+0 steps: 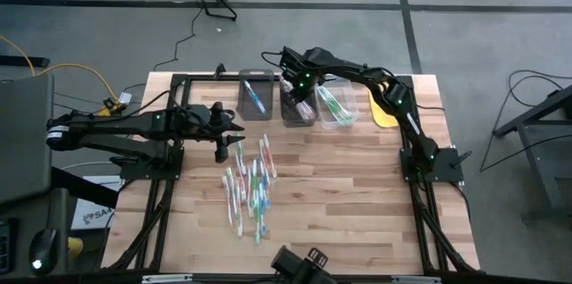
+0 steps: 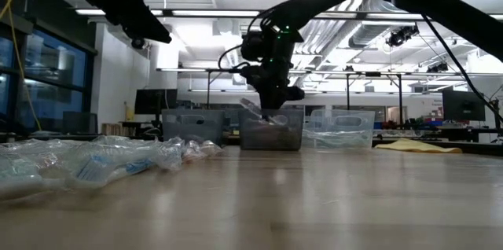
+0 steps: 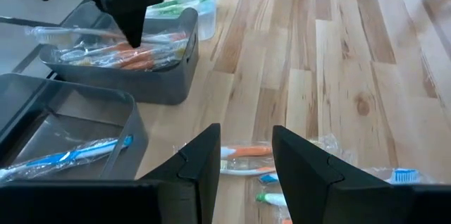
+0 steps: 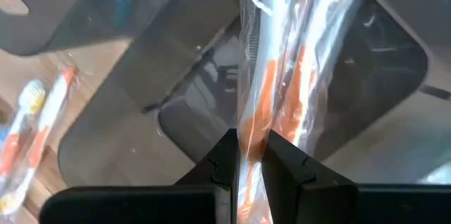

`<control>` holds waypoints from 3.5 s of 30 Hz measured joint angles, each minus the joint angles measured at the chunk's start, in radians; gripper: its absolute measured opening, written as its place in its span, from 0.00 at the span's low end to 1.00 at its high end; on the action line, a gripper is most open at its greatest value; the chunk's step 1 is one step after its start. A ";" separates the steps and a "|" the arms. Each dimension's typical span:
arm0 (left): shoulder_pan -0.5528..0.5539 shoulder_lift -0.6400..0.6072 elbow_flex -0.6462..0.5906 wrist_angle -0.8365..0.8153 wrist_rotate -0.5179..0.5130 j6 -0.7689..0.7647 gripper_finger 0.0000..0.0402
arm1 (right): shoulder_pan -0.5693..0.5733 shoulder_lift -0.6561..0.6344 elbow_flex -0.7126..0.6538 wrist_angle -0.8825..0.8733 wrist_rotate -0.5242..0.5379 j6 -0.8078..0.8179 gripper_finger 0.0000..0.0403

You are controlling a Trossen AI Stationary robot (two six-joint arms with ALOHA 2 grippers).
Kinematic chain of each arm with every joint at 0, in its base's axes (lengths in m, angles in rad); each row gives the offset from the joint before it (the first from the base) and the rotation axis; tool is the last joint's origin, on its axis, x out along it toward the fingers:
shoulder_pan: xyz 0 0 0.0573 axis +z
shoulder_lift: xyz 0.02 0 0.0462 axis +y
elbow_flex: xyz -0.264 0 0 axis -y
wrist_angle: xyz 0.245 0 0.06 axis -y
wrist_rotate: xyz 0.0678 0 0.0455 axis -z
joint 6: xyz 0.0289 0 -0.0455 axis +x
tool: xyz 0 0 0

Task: Pick & Place Toothbrushes
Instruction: Put the orange toothbrush into the right black bin

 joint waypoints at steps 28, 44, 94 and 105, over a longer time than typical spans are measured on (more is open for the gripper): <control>0.000 0.000 0.000 -0.032 0.001 0.000 0.31 | -0.004 -0.025 -0.001 -0.046 0.041 -0.031 0.48; 0.000 0.000 0.000 -0.037 0.001 0.000 0.31 | 0.016 -0.049 -0.002 0.120 0.138 -0.063 0.04; -0.007 0.245 0.000 -0.339 0.359 0.062 0.33 | 0.670 -0.961 -1.194 0.903 0.480 -0.027 0.02; -0.272 0.317 0.000 -0.358 0.354 0.232 0.37 | 0.779 -1.060 -1.318 0.955 0.575 0.027 0.02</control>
